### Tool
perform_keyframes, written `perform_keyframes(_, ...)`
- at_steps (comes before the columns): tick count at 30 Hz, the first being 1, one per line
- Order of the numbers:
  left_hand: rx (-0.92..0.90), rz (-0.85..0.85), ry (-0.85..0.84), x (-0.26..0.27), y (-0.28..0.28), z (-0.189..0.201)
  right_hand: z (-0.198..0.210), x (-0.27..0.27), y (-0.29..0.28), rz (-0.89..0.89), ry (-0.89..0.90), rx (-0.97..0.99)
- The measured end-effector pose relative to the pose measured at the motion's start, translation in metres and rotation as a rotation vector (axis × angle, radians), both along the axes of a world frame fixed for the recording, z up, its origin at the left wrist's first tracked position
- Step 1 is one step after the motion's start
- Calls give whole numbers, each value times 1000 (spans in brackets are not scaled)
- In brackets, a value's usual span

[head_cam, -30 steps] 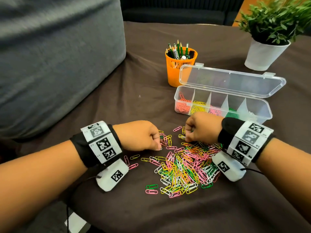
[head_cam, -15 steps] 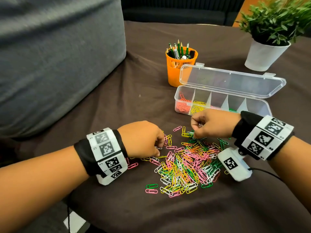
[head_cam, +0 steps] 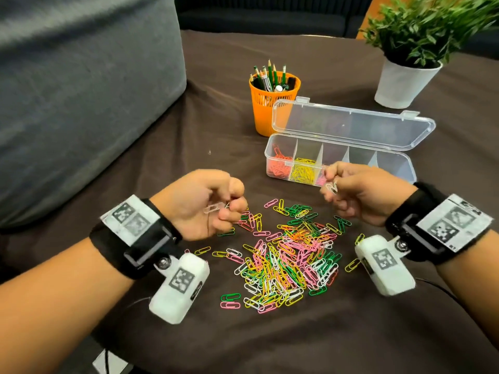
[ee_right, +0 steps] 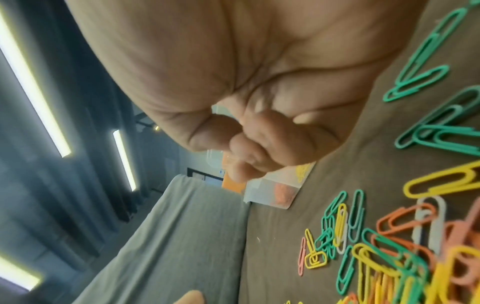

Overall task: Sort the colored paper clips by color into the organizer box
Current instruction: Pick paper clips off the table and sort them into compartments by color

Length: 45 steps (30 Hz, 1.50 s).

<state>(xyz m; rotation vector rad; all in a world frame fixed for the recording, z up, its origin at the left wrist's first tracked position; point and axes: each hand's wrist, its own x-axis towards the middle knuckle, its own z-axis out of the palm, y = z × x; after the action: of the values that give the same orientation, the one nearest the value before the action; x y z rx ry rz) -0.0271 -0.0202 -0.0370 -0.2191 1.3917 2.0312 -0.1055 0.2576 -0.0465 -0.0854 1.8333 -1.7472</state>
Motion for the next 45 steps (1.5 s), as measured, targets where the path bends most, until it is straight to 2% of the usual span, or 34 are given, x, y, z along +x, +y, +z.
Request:
perform_keyframes(1,130,44,-66,1,-1,0,-2,0,4,-36,-12,-14)
perform_keyframes(2,170,78,-85,3,-1,0,-3,2,8,-51,-19,-20)
perform_keyframes(4,54,111,-36,8,3,-2,-3,8,14,-24,2,26)
perform_keyframes(6,-325,-12,197,19,8,-1,1,18,17,110,178,273)
perform_keyframes(8,-894,-323,503,31,10,-3,5,30,14,304,468,596)
perform_keyframes(10,-1352,-520,705,40,9,-8,9,44,0,447,636,738)
perform_keyframes(11,-1469,-549,734,45,10,-9,9,51,-9,501,690,757)
perform_keyframes(15,-1538,-533,756,55,18,-14,10,65,-60,653,891,828)
perform_keyframes(19,-1672,-567,866,57,28,-14,8,60,-113,726,985,885)
perform_keyframes(22,-1728,-562,876,60,26,-15,7,57,-133,866,962,1004)
perform_keyframes(24,-1725,-538,875,62,18,-15,6,55,-138,902,898,1016)
perform_keyframes(28,-1695,-441,864,68,0,-11,1,54,-139,889,873,995)
perform_keyframes(30,-1598,-381,788,68,-7,-4,0,55,-139,871,889,984)
perform_keyframes(32,-1359,-279,644,68,-13,3,0,56,-140,846,856,967)
perform_keyframes(36,-591,76,304,70,-20,8,-2,61,-148,914,904,1020)
perform_keyframes(38,-303,197,185,71,-25,5,-3,64,-151,948,929,1035)
perform_keyframes(41,-8,271,91,69,-31,-5,-4,57,-148,881,783,957)
perform_keyframes(43,107,304,57,66,-31,-11,-3,52,-143,795,711,872)
perform_keyframes(45,161,347,37,64,-31,-18,-2,50,-141,802,677,880)
